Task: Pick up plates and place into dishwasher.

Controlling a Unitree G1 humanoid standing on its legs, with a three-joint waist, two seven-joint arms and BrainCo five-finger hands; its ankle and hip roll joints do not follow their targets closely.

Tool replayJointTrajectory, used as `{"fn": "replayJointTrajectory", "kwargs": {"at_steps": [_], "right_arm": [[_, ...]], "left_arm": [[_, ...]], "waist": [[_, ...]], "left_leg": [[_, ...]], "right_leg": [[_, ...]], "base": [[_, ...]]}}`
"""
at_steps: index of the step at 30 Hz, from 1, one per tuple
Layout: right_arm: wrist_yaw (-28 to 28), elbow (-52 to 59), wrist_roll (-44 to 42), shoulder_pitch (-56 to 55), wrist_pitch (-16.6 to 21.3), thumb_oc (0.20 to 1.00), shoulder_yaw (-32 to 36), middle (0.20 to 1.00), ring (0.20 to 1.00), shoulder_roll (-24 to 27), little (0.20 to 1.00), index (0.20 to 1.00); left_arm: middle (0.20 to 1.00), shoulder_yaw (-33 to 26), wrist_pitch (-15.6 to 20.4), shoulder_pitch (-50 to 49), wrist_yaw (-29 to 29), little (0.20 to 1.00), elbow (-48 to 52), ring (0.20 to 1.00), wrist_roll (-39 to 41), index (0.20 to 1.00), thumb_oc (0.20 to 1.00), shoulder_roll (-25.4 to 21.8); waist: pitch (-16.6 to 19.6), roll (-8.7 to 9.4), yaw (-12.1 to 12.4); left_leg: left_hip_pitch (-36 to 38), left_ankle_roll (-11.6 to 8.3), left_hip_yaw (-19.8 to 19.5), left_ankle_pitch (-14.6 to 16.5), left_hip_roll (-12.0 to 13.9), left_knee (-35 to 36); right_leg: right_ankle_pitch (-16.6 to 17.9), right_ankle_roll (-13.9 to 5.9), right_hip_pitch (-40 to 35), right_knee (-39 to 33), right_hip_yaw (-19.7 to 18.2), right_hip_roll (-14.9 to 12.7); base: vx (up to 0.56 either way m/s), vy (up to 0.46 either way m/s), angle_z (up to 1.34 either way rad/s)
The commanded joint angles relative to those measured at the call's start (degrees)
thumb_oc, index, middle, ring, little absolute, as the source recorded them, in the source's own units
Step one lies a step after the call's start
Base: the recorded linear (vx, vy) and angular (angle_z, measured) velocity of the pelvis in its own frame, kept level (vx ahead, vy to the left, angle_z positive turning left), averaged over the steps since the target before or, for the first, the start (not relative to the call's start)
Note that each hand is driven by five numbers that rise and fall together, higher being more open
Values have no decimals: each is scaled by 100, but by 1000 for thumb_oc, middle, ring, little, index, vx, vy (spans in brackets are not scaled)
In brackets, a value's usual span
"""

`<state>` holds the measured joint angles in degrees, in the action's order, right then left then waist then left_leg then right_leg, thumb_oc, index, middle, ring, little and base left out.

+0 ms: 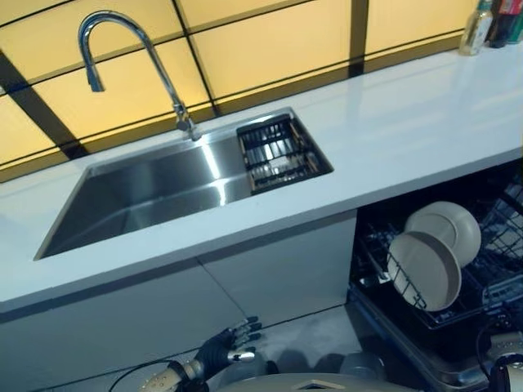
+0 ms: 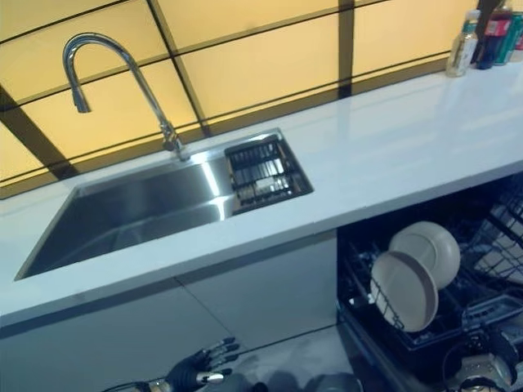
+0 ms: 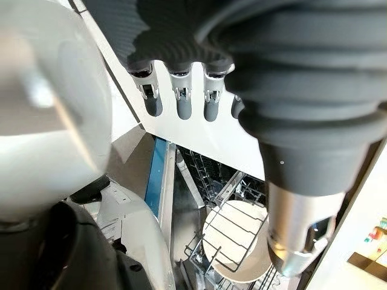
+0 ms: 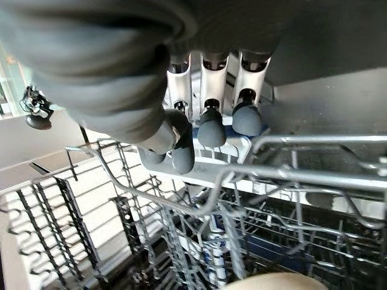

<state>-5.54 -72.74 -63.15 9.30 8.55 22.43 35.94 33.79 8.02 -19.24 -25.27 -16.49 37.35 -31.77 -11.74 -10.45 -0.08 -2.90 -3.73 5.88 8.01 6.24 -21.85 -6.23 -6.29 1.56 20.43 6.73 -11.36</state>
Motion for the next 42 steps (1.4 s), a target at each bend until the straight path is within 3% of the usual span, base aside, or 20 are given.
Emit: {"fn": "replayJointTrajectory", "kwargs": {"at_steps": [1,7,13,26,32,37,42], "right_arm": [[130,-22,-396,178,78,200,43,200,200,41,200,200],[-85,115,-983,361,193,200,17,200,200,-68,200,200],[9,194,-2267,589,292,200,126,200,200,-239,200,200],[333,621,-4162,1148,637,200,11,200,200,-569,200,200],[289,734,-4101,1736,467,200,-109,200,200,-370,200,200],[641,755,-4195,2108,68,200,-237,200,200,-205,200,200],[748,847,-4454,2500,-15,200,-326,200,200,-58,200,200]], "left_arm": [[1000,16,210,31,-86,1000,500,1000,215,1000,1000,-246],[1000,96,347,6,-25,1000,465,1000,211,1000,1000,-292],[1000,153,520,10,-2,1000,424,1000,169,1000,1000,-341],[1000,260,729,420,228,1000,833,1000,254,1000,1000,-625],[1000,290,718,716,425,1000,1199,1000,436,1000,1000,-835],[1000,281,813,868,468,1000,1287,1000,464,1000,1000,-919],[1000,302,866,1031,565,1000,1411,1000,453,1000,1000,-969]], "waist": [[-137,7,245],[-179,56,367],[-328,58,503],[-873,49,577],[-1135,-10,642],[-1256,6,713],[-1396,2,759]], "left_leg": [[-439,-361,-322,-265,394,-145],[-399,-399,-426,-431,423,72],[-500,-421,-470,-490,425,27],[-851,-374,-678,-611,343,-69],[-1057,-378,-747,-734,355,-21],[-1136,-390,-791,-827,411,69],[-1243,-396,-777,-908,476,139]], "right_leg": [[188,-181,-177,-292,130,-52],[188,-204,-265,-354,221,-34],[274,-233,-247,-349,331,-75],[488,-268,-43,-402,161,-42],[516,-228,62,-420,183,-3],[542,-208,75,-491,292,19],[554,-191,159,-479,440,7]], "base": [[80,30,12],[44,38,14],[14,7,13],[-49,-36,6],[-117,-12,0],[-84,-17,3],[-107,-9,10]]}}
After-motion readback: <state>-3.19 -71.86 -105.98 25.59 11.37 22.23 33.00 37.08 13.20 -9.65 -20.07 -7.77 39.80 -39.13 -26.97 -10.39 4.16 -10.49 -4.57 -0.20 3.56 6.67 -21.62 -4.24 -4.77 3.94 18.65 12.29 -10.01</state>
